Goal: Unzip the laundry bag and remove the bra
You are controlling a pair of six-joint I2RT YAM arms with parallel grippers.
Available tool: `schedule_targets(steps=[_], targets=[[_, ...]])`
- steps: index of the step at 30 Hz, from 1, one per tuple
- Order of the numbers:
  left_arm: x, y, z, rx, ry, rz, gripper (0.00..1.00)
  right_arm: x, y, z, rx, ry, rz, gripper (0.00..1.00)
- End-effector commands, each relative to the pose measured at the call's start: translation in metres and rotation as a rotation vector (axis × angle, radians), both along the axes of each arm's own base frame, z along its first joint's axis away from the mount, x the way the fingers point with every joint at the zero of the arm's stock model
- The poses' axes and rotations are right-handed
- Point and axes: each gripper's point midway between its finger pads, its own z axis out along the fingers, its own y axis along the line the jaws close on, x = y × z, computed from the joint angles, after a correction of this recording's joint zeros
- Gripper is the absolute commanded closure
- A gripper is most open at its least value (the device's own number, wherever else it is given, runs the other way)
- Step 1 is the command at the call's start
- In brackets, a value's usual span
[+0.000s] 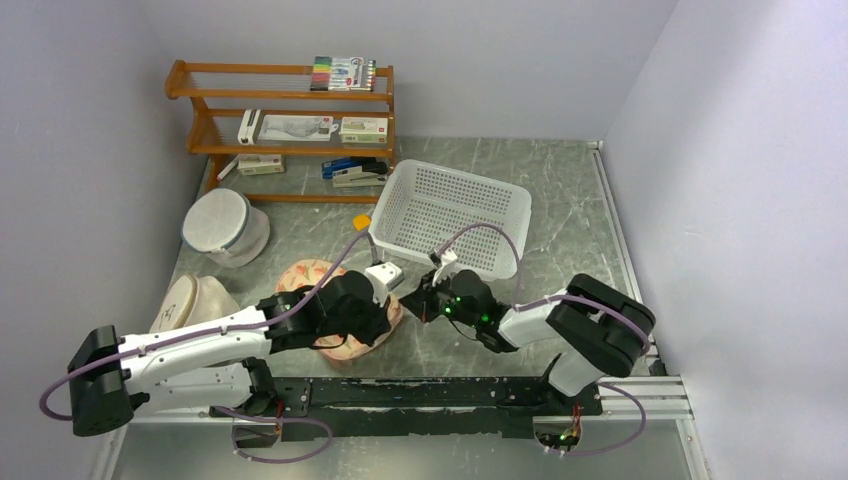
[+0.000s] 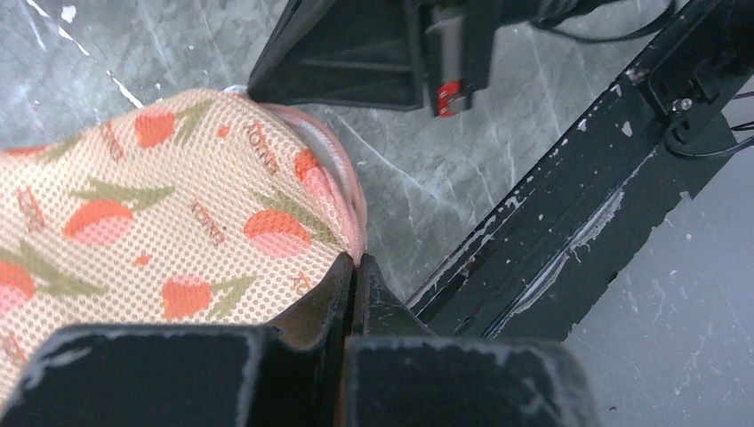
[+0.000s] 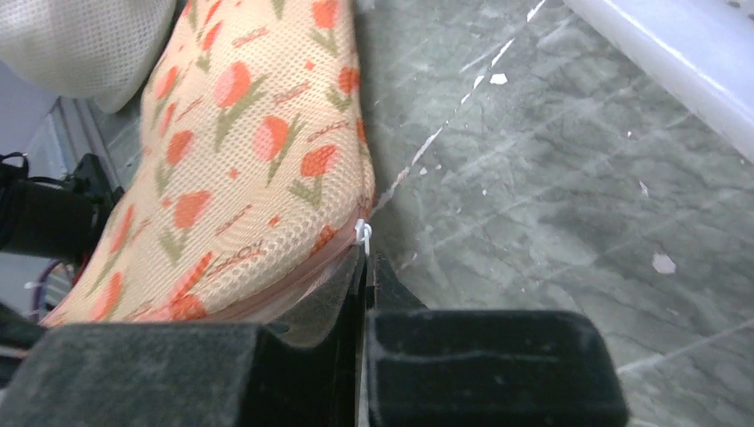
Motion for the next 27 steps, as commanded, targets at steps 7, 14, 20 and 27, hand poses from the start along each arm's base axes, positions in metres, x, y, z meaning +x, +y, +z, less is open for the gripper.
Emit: schedule_targets(steps=[7, 14, 20, 27], targets=[[-0.003, -0.017, 0.025, -0.102, -0.042, -0.078, 0.93, 0.046, 0.022, 0.004, -0.021, -0.163, -0.175, 1.0], [0.003, -0.018, 0.005, -0.105, -0.009, 0.003, 0.93, 0.052, 0.003, 0.001, -0.049, -0.166, -0.265, 1.0], [0.021, -0.008, -0.028, -0.003, 0.006, 0.158, 0.93, 0.053, -0.021, 0.0, -0.083, -0.167, -0.337, 1.0], [0.037, -0.011, -0.032, 0.082, 0.01, 0.209, 0.47, 0.052, -0.018, -0.001, -0.108, -0.142, -0.317, 0.96]])
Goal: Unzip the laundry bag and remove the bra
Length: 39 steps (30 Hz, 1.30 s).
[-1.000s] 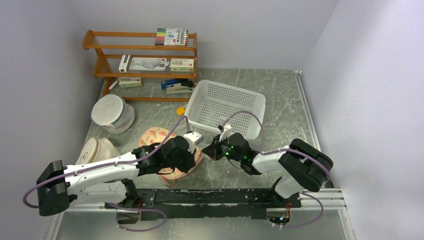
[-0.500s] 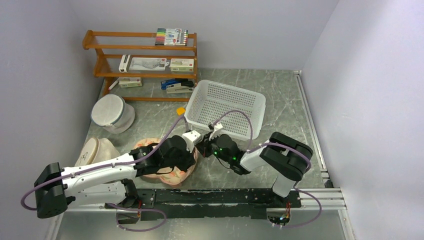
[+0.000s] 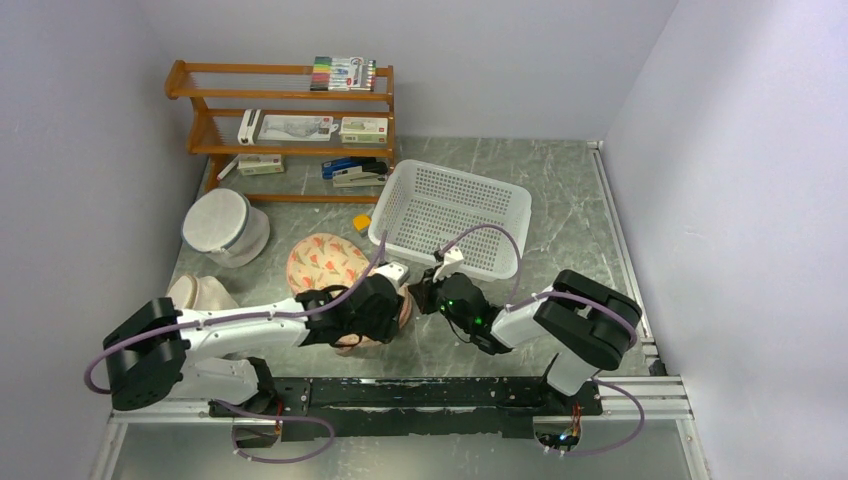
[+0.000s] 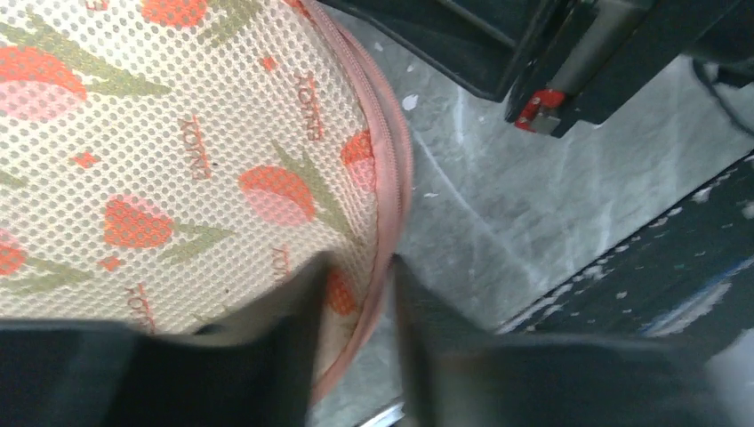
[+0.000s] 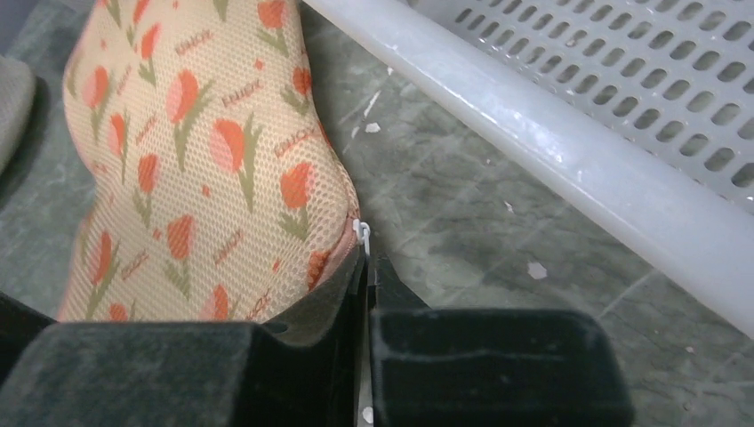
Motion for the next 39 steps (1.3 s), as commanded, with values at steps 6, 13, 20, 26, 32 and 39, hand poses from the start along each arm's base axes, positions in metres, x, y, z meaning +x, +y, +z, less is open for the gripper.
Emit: schedule_targets(steps=[6, 13, 20, 26, 32, 39], targets=[[0.012, -0.012, 0.071, -0.074, -0.08, -0.044, 0.17, 0.009, -0.005, 0.018, -0.038, -0.016, -0.024, 0.61], [0.021, -0.006, 0.163, -0.254, -0.241, -0.154, 0.03, -0.017, -0.006, 0.049, -0.024, -0.026, 0.104, 0.23], [0.092, 0.027, 0.238, -0.121, -0.5, 0.022, 0.0, -0.011, -0.027, 0.091, -0.093, -0.073, 0.042, 0.01], [0.148, 0.038, 0.298, -0.056, -0.663, 0.126, 0.0, 0.032, -0.056, 0.116, -0.158, -0.075, -0.118, 0.0], [0.17, 0.079, 0.314, -0.131, -0.793, 0.256, 0.0, 0.091, -0.079, 0.11, -0.25, 0.019, -0.225, 0.0], [0.172, 0.108, 0.295, -0.164, -0.81, 0.281, 0.0, 0.151, -0.134, 0.068, -0.284, 0.293, -0.4, 0.0]])
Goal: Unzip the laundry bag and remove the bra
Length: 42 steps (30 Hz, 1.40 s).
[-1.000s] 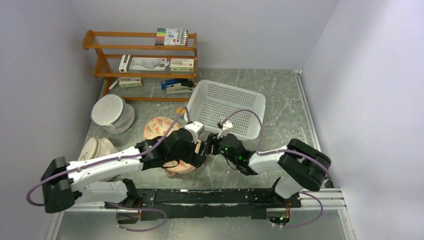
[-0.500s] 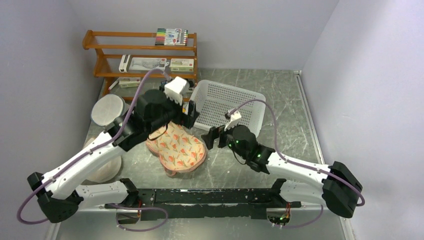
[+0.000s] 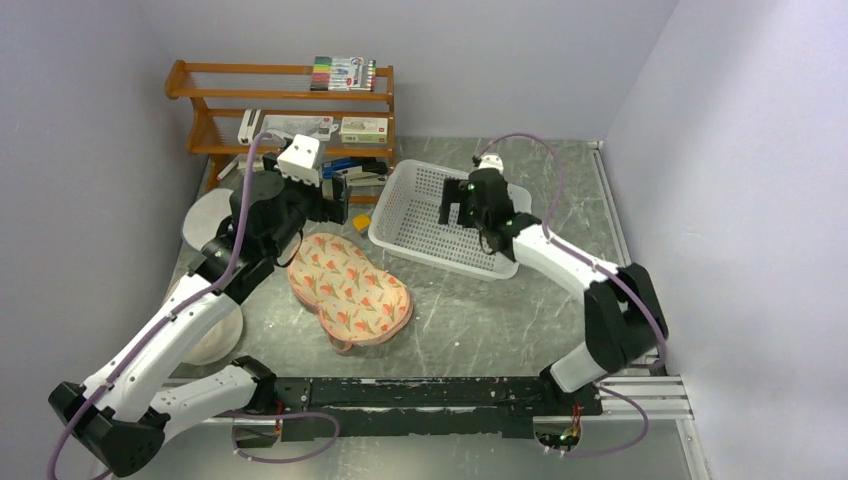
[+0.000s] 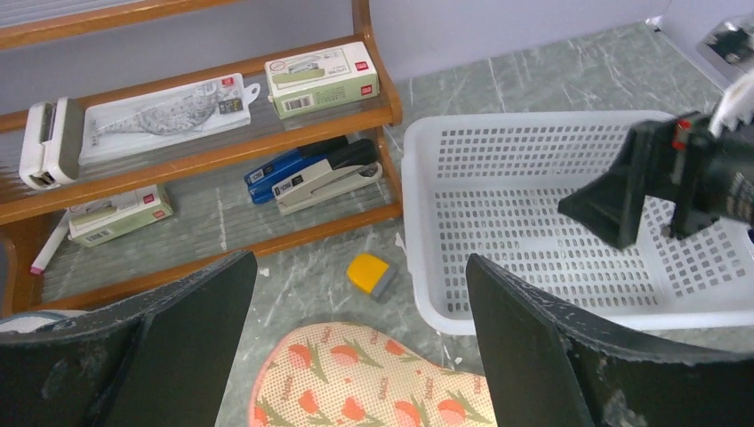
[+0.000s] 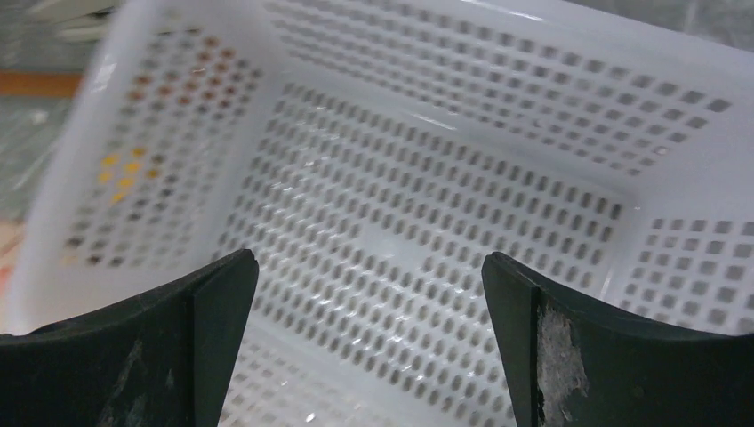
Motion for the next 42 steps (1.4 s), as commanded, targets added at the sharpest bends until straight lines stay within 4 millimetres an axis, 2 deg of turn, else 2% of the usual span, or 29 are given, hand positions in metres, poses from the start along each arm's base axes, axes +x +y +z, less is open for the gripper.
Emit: schedule_targets(steps=[1, 3, 6, 9, 11, 15, 19, 21, 24, 27, 29, 31, 32, 33, 34, 36, 42], targets=[[0.005, 0.006, 0.014, -0.035, -0.083, -0.005, 0.0, 0.013, -0.042, -0.041, -0.011, 0.221, -0.126, 0.0], [0.008, 0.013, 0.01, -0.022, -0.079, 0.03, 0.0, 0.012, -0.065, -0.06, -0.01, 0.308, -0.197, 0.0], [0.01, 0.016, 0.004, -0.005, -0.064, 0.046, 0.0, 0.007, -0.101, -0.07, 0.034, 0.34, -0.303, 0.0], [0.012, 0.015, 0.001, -0.004, -0.049, 0.044, 0.01, -0.012, -0.14, -0.084, 0.076, 0.37, -0.434, 0.0], [0.012, 0.012, 0.0, -0.013, -0.042, 0.03, 0.01, -0.025, -0.156, -0.086, 0.111, 0.365, -0.497, 0.0], [0.011, 0.008, -0.002, -0.032, -0.038, 0.006, 0.01, -0.042, -0.171, -0.071, 0.134, 0.295, -0.539, 0.0], [0.013, 0.01, -0.004, -0.032, -0.023, 0.016, 0.02, -0.045, -0.174, -0.039, 0.139, 0.192, -0.521, 0.0], [0.013, 0.015, -0.002, -0.037, -0.032, 0.033, 0.01, -0.044, -0.168, -0.021, 0.146, 0.149, -0.469, 0.0], [0.013, 0.023, 0.002, -0.049, -0.052, 0.061, 0.01, -0.04, -0.132, 0.012, 0.142, 0.056, -0.251, 0.0], [0.013, 0.036, 0.008, -0.069, -0.072, 0.101, 0.01, -0.049, -0.071, 0.038, 0.057, -0.041, -0.006, 0.0], [0.013, 0.049, 0.012, -0.093, -0.092, 0.141, 0.01, -0.067, -0.021, 0.049, -0.016, -0.106, 0.156, 0.0], [0.012, 0.064, 0.018, -0.118, -0.121, 0.19, 0.01, -0.086, 0.018, 0.055, -0.072, -0.17, 0.288, 0.02], [0.011, 0.072, 0.02, -0.13, -0.134, 0.222, 0.01, -0.103, 0.042, 0.055, -0.094, -0.194, 0.382, 0.03], [0.01, 0.08, 0.023, -0.14, -0.149, 0.247, 0.01, -0.108, 0.052, 0.053, -0.123, -0.205, 0.422, 0.04], [0.009, 0.086, 0.025, -0.15, -0.16, 0.27, 0.0, -0.122, 0.072, 0.052, -0.15, -0.22, 0.489, 0.05], [0.006, 0.098, 0.029, -0.164, -0.185, 0.303, 0.0, -0.14, 0.1, 0.044, -0.223, -0.228, 0.581, 0.08], [0.004, 0.117, 0.031, -0.177, -0.215, 0.362, 0.01, -0.204, 0.183, 0.022, -0.361, -0.251, 0.888, 0.17]])
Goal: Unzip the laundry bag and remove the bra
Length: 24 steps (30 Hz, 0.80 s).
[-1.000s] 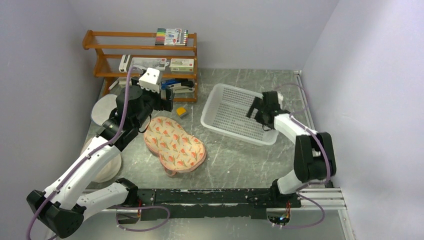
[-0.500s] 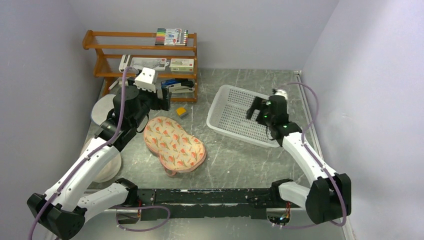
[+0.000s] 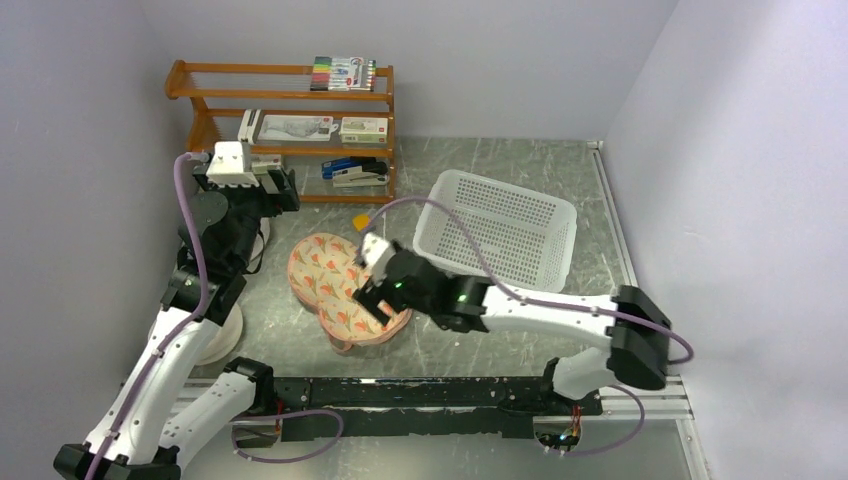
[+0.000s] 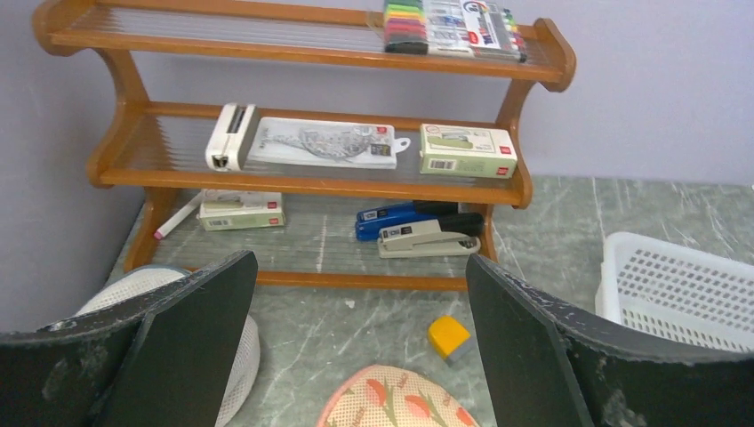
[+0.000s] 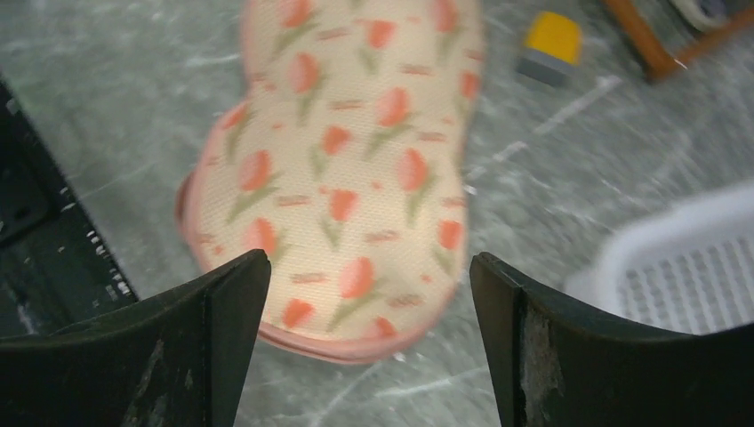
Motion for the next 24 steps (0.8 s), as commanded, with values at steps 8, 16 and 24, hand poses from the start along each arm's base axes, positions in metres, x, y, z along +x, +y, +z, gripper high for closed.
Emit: schedule_targets(steps=[8, 16, 24], targets=[[0.012, 0.017, 0.0, -0.017, -0.012, 0.066, 0.02, -0.06, 0.09, -0.063, -0.287, -0.123, 0.213, 0.24], [0.014, 0.017, -0.001, -0.022, -0.015, 0.056, 0.02, -0.057, 0.108, -0.095, -0.396, -0.173, 0.112, 0.31], [0.018, 0.012, -0.005, -0.023, 0.005, 0.034, 0.02, -0.05, 0.102, -0.112, -0.444, -0.194, 0.055, 0.44]])
